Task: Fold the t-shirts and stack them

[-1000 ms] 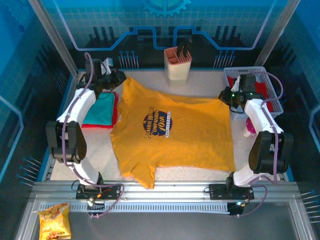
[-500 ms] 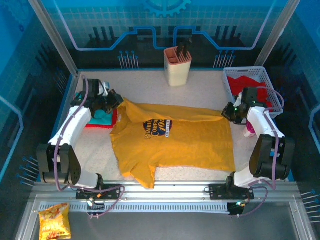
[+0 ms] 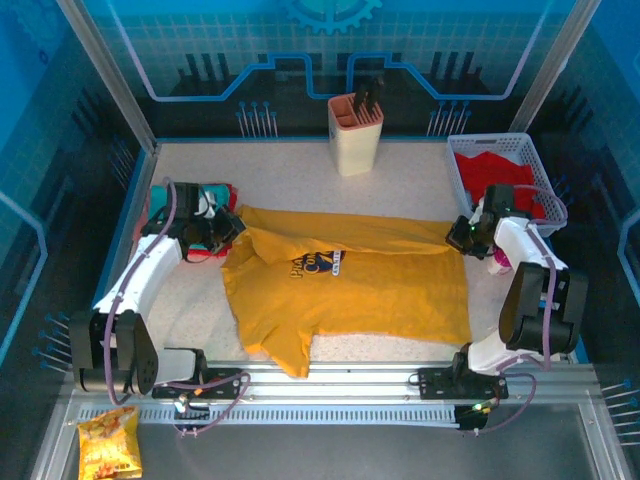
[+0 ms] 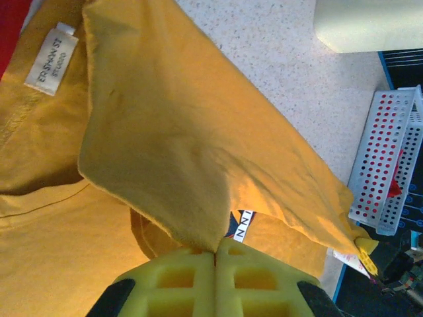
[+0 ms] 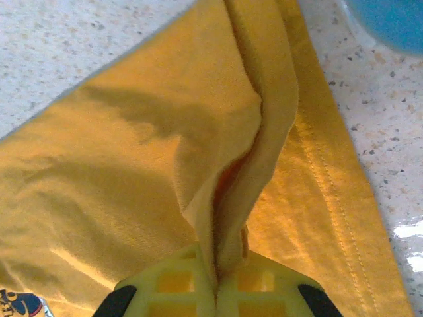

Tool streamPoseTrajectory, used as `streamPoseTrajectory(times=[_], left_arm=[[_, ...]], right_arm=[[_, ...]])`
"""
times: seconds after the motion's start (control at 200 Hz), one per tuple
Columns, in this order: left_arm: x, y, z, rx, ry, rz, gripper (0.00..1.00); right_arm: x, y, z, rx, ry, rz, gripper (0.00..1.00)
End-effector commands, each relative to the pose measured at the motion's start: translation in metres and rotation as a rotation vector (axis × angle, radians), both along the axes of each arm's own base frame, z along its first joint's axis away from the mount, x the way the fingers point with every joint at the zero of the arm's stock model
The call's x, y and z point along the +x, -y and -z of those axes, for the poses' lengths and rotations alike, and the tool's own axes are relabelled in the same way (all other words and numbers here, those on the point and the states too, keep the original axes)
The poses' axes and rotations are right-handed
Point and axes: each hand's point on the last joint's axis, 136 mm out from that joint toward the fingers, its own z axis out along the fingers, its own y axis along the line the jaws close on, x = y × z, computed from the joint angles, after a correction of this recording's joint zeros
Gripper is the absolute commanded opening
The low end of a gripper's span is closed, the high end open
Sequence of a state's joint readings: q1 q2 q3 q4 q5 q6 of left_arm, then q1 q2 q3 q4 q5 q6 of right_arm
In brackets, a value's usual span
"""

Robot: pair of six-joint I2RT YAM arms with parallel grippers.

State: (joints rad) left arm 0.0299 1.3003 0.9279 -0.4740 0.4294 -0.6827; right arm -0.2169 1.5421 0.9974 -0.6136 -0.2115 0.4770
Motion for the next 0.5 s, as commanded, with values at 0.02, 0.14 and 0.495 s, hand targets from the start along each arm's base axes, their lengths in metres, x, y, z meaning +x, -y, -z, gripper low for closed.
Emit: streamPoseTrajectory(times=[0.02, 0.14, 0.495], left_arm=[[-0.013, -0.005, 0.014, 0.014, -0.056, -0.025, 0.0], [-0.017, -0.011, 0.025, 0.05, -0.074, -0.04, 0.0], [-0.022, -0.022, 0.064, 0.119, -0.151, -0.052, 0.0]], right_arm=[[-0.01, 0.007, 0.016, -0.017, -0.061, 0.014, 0.0], [-0.012, 0.011, 0.022, -0.029, -0.085, 0.022, 0.0], [-0.015, 0.013, 0.038, -0.031, -0.139, 0.03, 0.0]])
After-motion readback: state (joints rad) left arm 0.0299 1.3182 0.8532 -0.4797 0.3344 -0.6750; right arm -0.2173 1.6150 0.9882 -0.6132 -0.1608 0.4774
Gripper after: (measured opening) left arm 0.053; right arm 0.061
